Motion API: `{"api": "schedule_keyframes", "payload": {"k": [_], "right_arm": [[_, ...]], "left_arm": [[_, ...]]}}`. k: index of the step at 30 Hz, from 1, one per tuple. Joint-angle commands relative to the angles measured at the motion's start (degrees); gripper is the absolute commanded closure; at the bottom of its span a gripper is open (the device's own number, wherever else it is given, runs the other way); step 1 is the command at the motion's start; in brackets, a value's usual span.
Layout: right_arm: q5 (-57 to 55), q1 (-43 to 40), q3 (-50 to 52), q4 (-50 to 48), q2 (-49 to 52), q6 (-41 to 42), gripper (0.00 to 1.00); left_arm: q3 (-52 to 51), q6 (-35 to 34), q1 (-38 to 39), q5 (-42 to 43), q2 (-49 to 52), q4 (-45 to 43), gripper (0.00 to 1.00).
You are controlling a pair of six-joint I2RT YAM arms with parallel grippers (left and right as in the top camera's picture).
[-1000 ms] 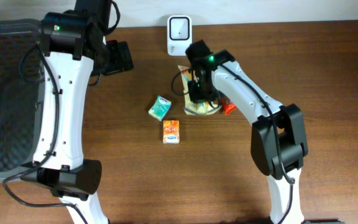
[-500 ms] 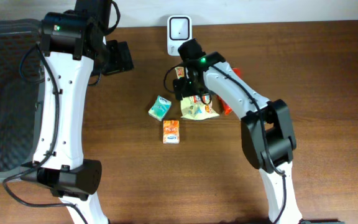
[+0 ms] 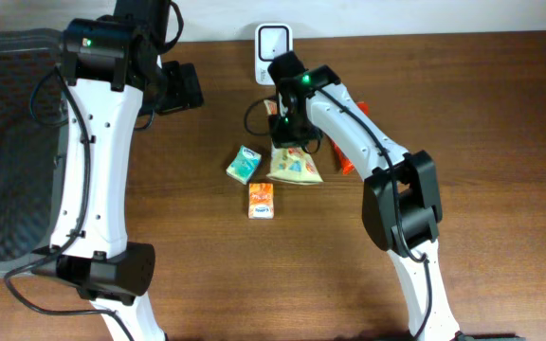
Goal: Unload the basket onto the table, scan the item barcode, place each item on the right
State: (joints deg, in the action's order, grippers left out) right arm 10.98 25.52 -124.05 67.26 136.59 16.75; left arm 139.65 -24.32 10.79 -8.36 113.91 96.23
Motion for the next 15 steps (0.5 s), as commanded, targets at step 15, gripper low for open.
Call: {"api": "schedule_keyframes", "payload": {"k": [15], "right_arm": [[41.7,-16.8,20.8,-21.2,-0.3,8.3,0.96]], "left_arm": [[0.0,-0.5,-0.1,0.0,0.2,-0.1,0.01]]}}
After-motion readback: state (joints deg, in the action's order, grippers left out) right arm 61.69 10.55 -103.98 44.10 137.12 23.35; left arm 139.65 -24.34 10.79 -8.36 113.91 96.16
